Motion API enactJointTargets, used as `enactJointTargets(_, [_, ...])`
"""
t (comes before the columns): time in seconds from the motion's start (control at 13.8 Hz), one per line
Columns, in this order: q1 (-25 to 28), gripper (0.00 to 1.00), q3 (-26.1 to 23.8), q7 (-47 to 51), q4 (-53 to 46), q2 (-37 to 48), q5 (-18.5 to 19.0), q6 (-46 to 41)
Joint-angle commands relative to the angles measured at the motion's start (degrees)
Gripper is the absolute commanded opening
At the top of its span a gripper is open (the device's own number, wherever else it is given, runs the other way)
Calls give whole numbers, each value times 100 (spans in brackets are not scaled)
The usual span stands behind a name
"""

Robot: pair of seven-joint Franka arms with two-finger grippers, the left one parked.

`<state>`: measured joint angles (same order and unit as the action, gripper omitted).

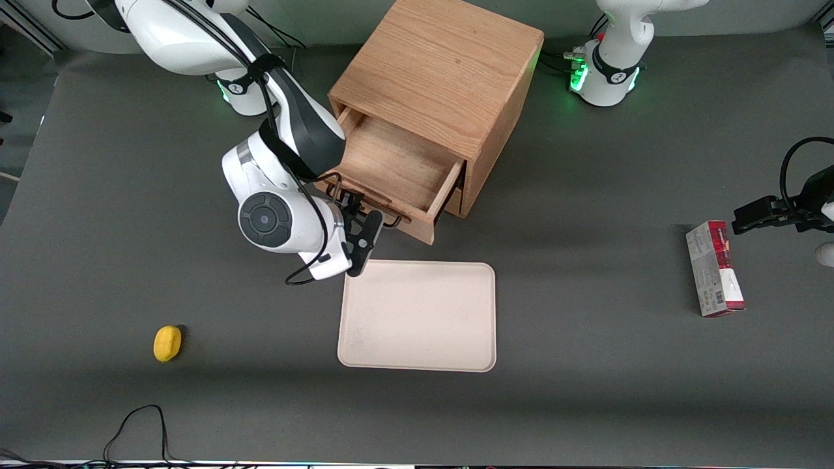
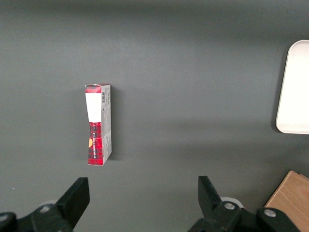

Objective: Open upper drawer
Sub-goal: 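Pull the handle with the right gripper, sliding the upper drawer out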

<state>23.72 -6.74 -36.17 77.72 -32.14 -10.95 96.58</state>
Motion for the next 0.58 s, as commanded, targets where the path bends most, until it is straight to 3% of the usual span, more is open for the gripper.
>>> enactJointTargets(0.0, [-96, 100, -11, -135, -398, -231, 76, -17])
enactJointTargets(0.51, [-280, 100, -11, -197, -591, -345, 84, -8])
